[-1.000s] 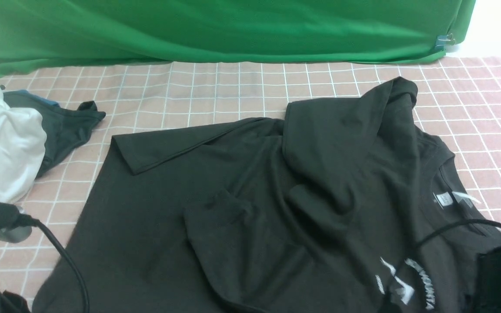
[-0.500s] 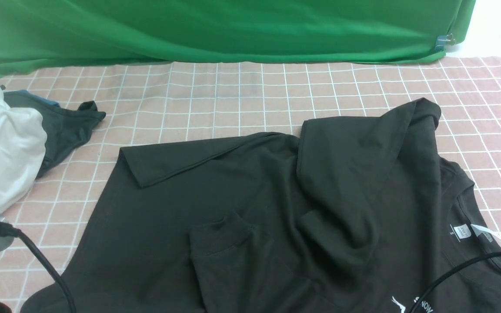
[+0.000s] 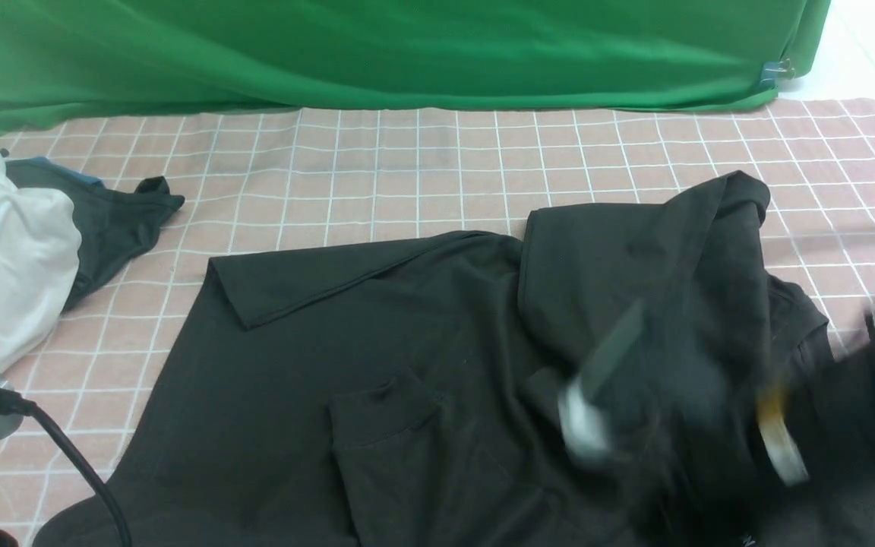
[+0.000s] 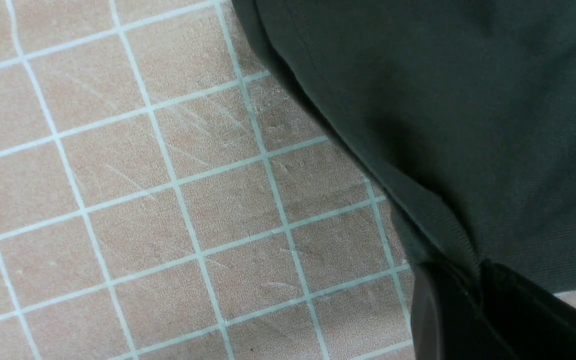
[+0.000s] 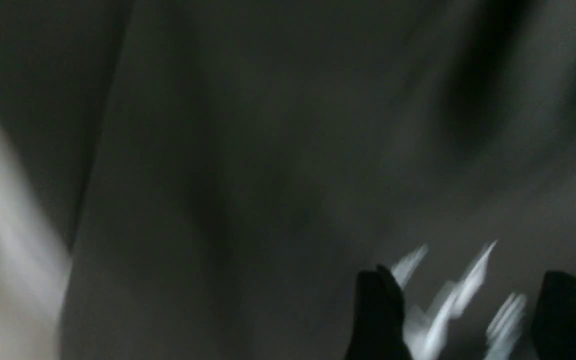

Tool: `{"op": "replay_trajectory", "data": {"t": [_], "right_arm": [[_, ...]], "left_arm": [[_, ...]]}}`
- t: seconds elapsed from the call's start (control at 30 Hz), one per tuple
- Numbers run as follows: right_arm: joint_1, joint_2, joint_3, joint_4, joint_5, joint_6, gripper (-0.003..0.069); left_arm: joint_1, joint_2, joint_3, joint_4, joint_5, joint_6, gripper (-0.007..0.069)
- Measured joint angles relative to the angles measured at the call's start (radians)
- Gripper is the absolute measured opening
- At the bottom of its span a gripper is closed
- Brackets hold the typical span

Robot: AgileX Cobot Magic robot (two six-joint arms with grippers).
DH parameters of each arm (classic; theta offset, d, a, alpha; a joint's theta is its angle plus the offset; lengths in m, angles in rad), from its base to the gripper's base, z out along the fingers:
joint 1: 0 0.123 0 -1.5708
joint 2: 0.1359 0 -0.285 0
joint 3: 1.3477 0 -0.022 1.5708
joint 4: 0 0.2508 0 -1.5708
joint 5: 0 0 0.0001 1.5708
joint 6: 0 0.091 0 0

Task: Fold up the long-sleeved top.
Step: Use the right arm to drag and drop the cuff onto the cuffclosest to the right arm

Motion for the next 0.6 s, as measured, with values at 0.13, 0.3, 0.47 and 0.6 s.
{"op": "replay_trajectory", "data": {"t": [0.13,0.3,0.47,0.6], "right_arm": [[-0.154,0.163,-0.097,0.08,-0.107,-0.007,0.0484],[-0.166,0.323,-0.134,0.141,-0.125,-0.043,0.0575],[-0.141,0.404,-0.135,0.152,-0.185,-0.084,0.0585],[-0.136,0.442,-0.135,0.098,-0.225,-0.11,0.056]], "left_arm": [[0.0,0.0,0.0,0.002,0.001,0.0,0.005],[0.0,0.0,0.0,0.001,0.001,0.0,0.005],[0.0,0.0,0.0,0.0,0.002,0.0,0.005],[0.0,0.0,0.0,0.0,0.002,0.0,0.005]]}}
